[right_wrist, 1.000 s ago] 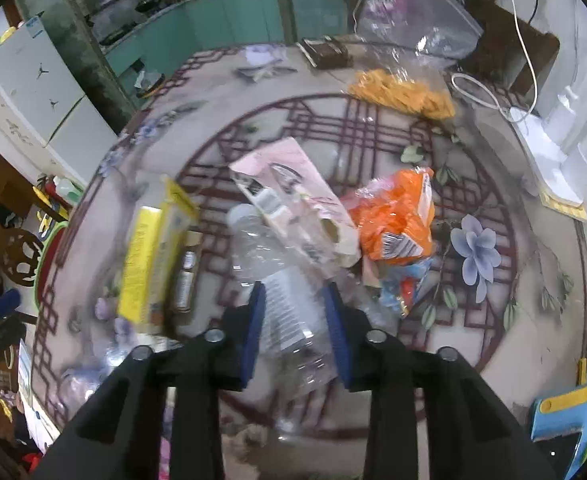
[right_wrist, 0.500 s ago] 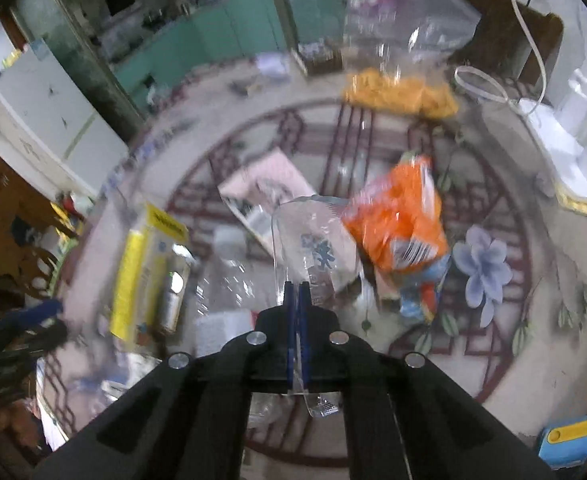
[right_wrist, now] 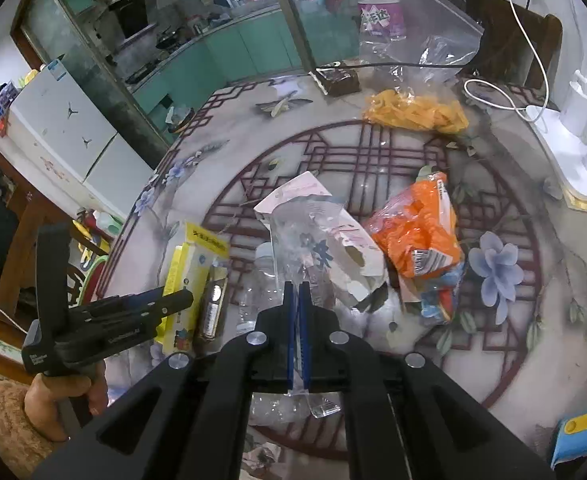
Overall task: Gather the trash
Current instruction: 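Grasp the yellow carton with the left tool while the right tool grasps the clear plastic bag, then carry the yellow carton and plastic bag to the bin and release both, then grasp the crumpled white paper with the left tool while the right tool grasps the pink wrapper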
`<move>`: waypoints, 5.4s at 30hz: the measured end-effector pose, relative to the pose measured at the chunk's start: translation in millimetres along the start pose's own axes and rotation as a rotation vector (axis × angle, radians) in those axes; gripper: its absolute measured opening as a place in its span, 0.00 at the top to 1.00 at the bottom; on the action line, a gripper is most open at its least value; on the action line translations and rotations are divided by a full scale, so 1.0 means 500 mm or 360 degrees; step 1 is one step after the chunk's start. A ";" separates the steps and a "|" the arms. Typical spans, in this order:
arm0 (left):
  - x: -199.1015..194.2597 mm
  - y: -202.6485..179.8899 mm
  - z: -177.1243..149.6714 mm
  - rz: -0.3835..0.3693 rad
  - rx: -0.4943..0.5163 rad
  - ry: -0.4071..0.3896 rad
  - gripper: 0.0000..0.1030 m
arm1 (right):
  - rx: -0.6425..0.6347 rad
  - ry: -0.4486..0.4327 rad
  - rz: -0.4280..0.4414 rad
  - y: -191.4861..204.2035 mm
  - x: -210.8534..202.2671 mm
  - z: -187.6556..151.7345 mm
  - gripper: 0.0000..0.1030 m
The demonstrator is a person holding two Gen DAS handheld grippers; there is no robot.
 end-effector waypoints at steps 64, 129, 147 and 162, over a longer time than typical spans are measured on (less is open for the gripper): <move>-0.432 0.449 -0.052 0.0276 -0.0040 -0.0637 0.66 | -0.0414 -0.0109 0.0085 0.607 0.093 -0.029 0.98; -0.304 0.649 -0.109 0.0411 -0.0272 -0.0328 0.45 | -0.0462 0.0152 0.0315 0.702 0.212 -0.080 0.70; -0.275 0.212 -0.198 0.0126 0.0031 -0.0315 0.43 | -0.0844 0.0454 -0.0048 0.322 -0.004 -0.273 0.34; -0.320 0.141 -0.342 0.0033 0.0117 -0.0175 0.25 | -0.1114 0.0783 -0.0015 0.303 0.149 -0.388 0.62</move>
Point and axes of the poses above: each gripper's, at about its wrist camera, not at the fingertips, and x roughly the way its jaws point, y to its left, z to its top, the point moved 4 cm from there along x, roughly the way its jaws point, and after that the axes turned 5 degrees about z, right-handed, at the moved point
